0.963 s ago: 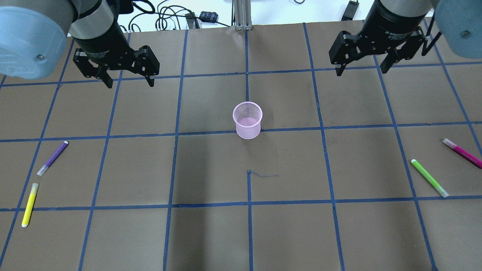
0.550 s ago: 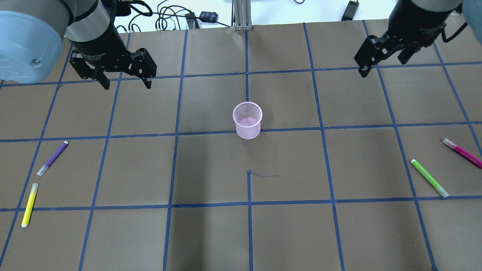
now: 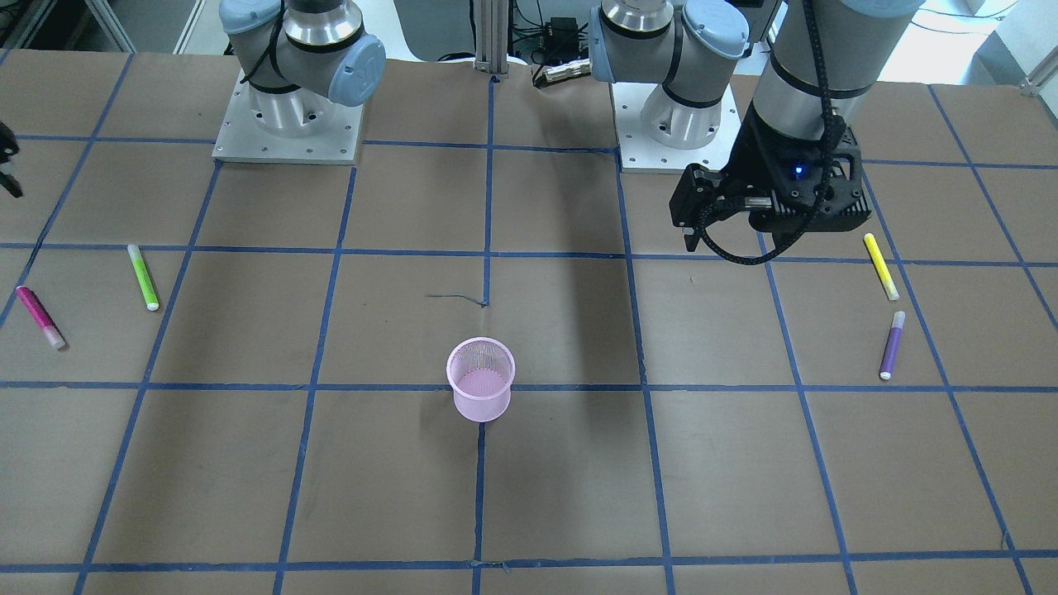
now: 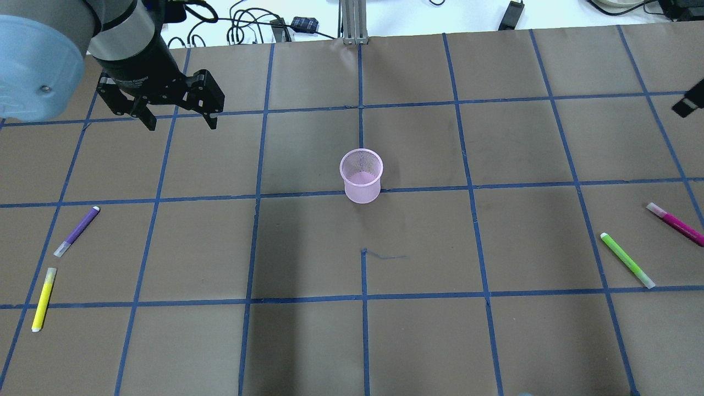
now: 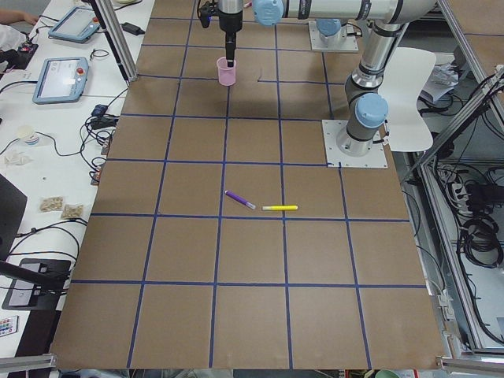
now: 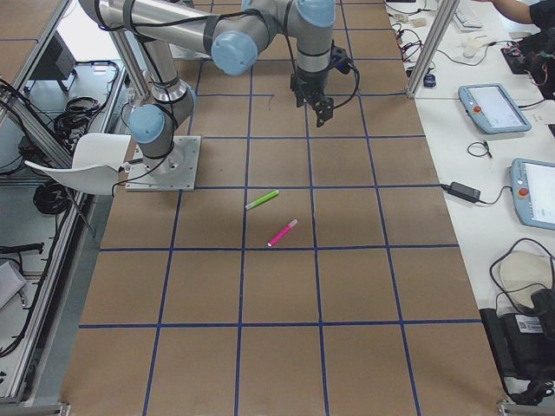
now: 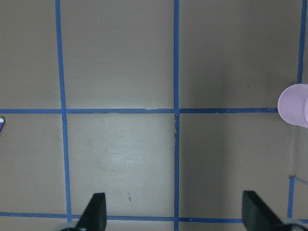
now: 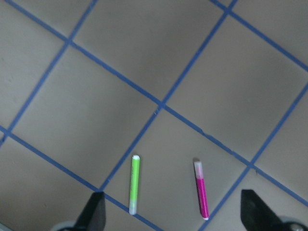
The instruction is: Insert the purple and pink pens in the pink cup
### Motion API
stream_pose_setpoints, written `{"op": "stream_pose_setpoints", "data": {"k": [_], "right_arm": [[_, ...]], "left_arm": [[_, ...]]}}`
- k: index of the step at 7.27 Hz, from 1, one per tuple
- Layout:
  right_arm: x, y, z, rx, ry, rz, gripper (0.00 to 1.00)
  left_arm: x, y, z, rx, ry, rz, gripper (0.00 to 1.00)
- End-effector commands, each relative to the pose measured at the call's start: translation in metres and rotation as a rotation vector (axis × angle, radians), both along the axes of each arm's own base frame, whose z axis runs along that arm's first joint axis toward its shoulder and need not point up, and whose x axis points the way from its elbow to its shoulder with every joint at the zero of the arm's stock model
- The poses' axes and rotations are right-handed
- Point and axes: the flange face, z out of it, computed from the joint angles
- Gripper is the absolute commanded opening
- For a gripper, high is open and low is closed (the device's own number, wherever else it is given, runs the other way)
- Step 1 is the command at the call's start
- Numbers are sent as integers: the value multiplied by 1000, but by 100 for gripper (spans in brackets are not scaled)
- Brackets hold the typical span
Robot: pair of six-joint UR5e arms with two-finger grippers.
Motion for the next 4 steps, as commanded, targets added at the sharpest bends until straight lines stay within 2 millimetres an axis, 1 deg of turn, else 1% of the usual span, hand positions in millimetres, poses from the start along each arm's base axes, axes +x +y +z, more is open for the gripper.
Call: {"op": "stream_pose_setpoints", "data": {"k": [1,2,3,4], "right_arm": [[-144,56,-35,44,-65,26,100],[-190,66,-69,54,-109,135,100],[-221,76,-94,44,-157,154,100],[-239,72,-147,10,-256,241,100]], "left_arm": [[57,-10,-15,39,2,-49,100],[100,-17,-32,79,12,-57,100],[144,-14,-64,135,32,-81,100],[194,-8,-106,143,42,-156,98]]}}
